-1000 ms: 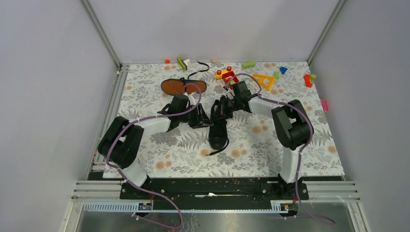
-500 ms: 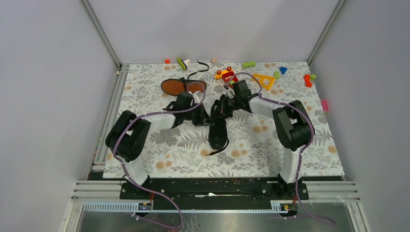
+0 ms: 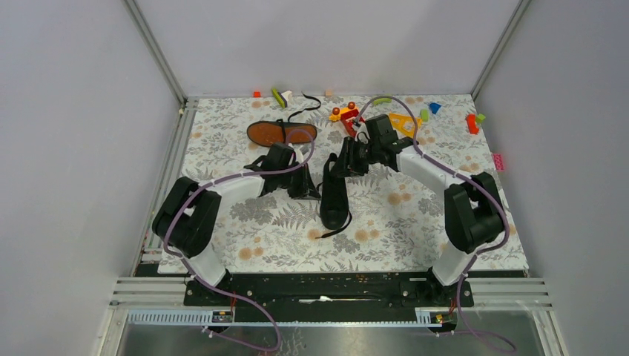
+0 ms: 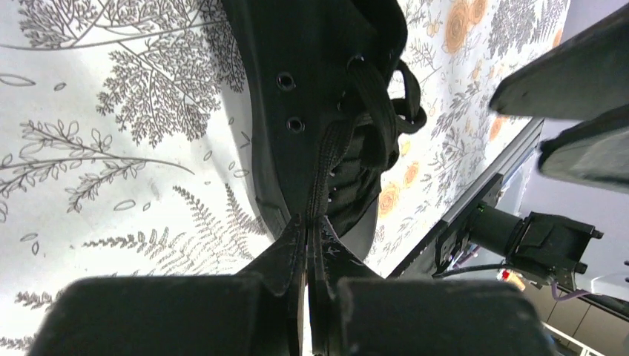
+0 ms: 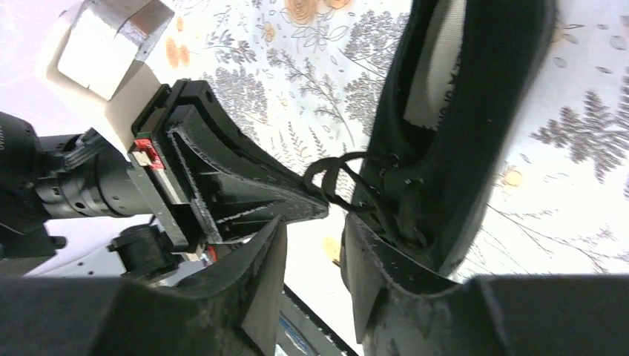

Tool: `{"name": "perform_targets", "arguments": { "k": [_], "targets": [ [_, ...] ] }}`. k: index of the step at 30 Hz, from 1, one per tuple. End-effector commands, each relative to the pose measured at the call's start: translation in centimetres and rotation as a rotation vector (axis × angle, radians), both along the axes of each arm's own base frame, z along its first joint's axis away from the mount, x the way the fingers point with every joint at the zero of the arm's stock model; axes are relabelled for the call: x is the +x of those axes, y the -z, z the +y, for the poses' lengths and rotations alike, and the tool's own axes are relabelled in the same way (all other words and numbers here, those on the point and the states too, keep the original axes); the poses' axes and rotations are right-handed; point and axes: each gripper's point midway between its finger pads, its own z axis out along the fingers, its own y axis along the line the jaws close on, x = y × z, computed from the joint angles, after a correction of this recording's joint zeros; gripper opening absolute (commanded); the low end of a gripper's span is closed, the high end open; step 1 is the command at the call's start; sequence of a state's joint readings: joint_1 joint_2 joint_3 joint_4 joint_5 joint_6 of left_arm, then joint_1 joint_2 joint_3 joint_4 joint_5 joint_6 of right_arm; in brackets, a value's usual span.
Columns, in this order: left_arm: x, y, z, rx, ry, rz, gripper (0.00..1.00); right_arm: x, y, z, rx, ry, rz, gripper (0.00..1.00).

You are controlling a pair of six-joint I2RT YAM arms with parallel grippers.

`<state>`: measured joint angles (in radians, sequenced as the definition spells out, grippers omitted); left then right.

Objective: Tie the shoes

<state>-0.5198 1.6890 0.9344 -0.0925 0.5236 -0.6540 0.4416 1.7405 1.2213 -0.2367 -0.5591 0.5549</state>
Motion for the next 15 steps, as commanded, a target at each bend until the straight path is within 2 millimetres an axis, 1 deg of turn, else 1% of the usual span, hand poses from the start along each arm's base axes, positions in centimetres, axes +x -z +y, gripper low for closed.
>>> {"name": "perform_targets", "arguments": {
  "k": [1,2,3,4,5,7,12,15],
  "targets": [
    [-0.8,-1.8,0.7,0.007,0.033,-0.059,0.00,-0.2,-2.1,-2.3,-0.099,-0.003,-0.111,0.46],
    [-0.9,-1.9,0.9,0.011,0.030,-0.060,0.00,-0.5,-2.0,-2.8,-0.118,-0.005,-0.126,0.49],
    [-1.0,-2.0,1.0,0.016,0.028,-0.064,0.00,-1.2,-1.3,-3.4,-0.143,-0.011,-0.132,0.52],
    [-1.2,-2.1,1.2,0.021,0.022,-0.066,0.00,-1.6,-1.1,-3.9,-0.160,-0.019,-0.149,0.54],
    [-1.3,-2.1,1.4,0.027,0.018,-0.068,0.00,-2.1,-0.9,-4.3,-0.164,-0.027,-0.173,0.56],
    [-1.4,-2.1,2.0,0.048,-0.001,-0.072,0.00,-3.0,0.2,-4.9,-0.171,-0.036,-0.193,0.57],
    [-1.3,-2.2,3.8,0.079,-0.079,-0.085,0.00,-4.9,2.7,-5.1,-0.110,-0.022,-0.231,0.64],
    [-1.5,-2.3,4.2,0.069,-0.089,-0.086,0.00,-5.3,3.8,-4.6,-0.053,-0.023,-0.249,0.67]
  ]
}}
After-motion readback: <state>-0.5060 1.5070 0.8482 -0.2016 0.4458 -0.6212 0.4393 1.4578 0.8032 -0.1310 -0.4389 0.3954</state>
